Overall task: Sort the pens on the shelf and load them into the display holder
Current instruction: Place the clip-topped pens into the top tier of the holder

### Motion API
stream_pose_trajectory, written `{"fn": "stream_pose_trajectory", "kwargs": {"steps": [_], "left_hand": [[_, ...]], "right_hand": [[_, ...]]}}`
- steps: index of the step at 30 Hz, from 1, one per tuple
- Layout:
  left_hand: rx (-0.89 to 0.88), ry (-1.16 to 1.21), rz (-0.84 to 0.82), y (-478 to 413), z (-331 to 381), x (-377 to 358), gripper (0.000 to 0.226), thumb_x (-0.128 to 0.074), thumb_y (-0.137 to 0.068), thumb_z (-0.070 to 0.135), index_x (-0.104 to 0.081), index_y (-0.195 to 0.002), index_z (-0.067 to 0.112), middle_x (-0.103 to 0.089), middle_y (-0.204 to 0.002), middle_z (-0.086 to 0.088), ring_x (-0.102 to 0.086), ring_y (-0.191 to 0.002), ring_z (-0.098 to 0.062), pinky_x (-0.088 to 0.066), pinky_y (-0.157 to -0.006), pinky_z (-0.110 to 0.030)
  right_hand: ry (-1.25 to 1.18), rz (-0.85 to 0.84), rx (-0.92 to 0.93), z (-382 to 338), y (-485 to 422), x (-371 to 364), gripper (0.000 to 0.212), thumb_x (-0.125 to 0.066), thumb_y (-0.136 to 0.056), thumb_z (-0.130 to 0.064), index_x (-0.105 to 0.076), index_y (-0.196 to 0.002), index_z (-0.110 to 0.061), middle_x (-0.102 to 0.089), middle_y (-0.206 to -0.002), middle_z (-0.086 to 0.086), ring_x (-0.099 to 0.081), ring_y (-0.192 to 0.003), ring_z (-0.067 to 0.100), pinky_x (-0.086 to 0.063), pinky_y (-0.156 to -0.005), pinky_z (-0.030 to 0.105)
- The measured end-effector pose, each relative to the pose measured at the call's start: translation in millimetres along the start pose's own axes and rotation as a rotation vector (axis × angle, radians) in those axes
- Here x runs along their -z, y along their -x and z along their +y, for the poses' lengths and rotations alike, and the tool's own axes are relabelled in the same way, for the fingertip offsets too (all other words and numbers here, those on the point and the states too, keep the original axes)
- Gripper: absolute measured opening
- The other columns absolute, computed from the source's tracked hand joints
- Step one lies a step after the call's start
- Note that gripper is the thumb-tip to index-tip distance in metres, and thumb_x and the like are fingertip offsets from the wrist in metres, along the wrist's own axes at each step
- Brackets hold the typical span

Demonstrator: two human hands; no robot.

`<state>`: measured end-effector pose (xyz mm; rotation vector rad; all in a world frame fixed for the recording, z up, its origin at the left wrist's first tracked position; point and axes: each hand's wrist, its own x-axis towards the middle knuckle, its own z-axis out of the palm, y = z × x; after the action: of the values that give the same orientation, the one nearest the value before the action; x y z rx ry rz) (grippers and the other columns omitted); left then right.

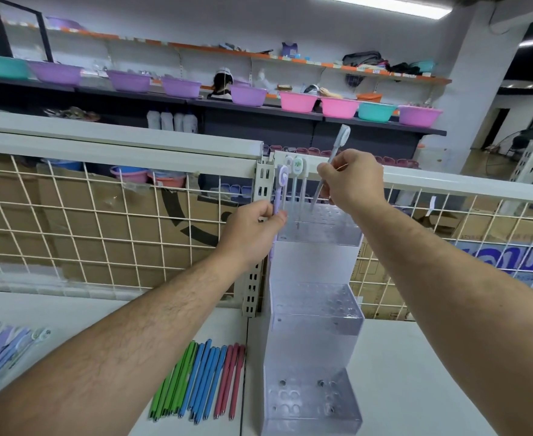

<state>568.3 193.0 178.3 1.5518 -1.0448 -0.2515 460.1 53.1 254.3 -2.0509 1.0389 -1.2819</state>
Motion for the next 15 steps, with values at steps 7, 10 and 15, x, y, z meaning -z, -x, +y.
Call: {"fn": "stream_pose_trajectory", "kwargs": {"steps": [7,10,15], "left_hand": [[0.001,-0.018,0.002,-2,3,2,0.033,-0.065,-0.094,0.034,-0.063,-0.076,0.007,-0.064,-0.072,-0.003,-0.055,-0.063,-0.014,-0.047,-0.066,-0.035],[0.007,-0.005,-0.007,-1,5,3,0.033,-0.064,-0.094,0.032,-0.062,-0.078,0.003,-0.069,-0.088,-0.016,-0.064,-0.085,-0.034,-0.054,-0.081,-0.048],[0.006,0.003,-0.012,-1,4,3,0.033,-0.065,-0.094,0.029,-0.060,-0.075,0.003,-0.071,-0.095,-0.019,-0.066,-0.097,-0.036,-0.054,-0.086,-0.055]], "right_hand": [[0.104,-0.143,-0.025,9,-2,-8,0.019,-0.073,-0.092,-0.030,-0.069,-0.082,-0.015,-0.072,-0.073,0.004,-0.070,-0.060,0.015,-0.063,-0.065,0.035],[0.120,-0.174,-0.055,15,-1,-11,0.021,-0.075,-0.090,-0.028,-0.071,-0.081,-0.010,-0.071,-0.069,0.006,-0.067,-0.057,0.016,-0.061,-0.062,0.034],[0.173,-0.234,-0.053,21,1,-11,0.021,-0.077,-0.089,-0.022,-0.072,-0.080,-0.004,-0.071,-0.066,0.008,-0.062,-0.046,0.010,-0.050,-0.046,0.023]]}}
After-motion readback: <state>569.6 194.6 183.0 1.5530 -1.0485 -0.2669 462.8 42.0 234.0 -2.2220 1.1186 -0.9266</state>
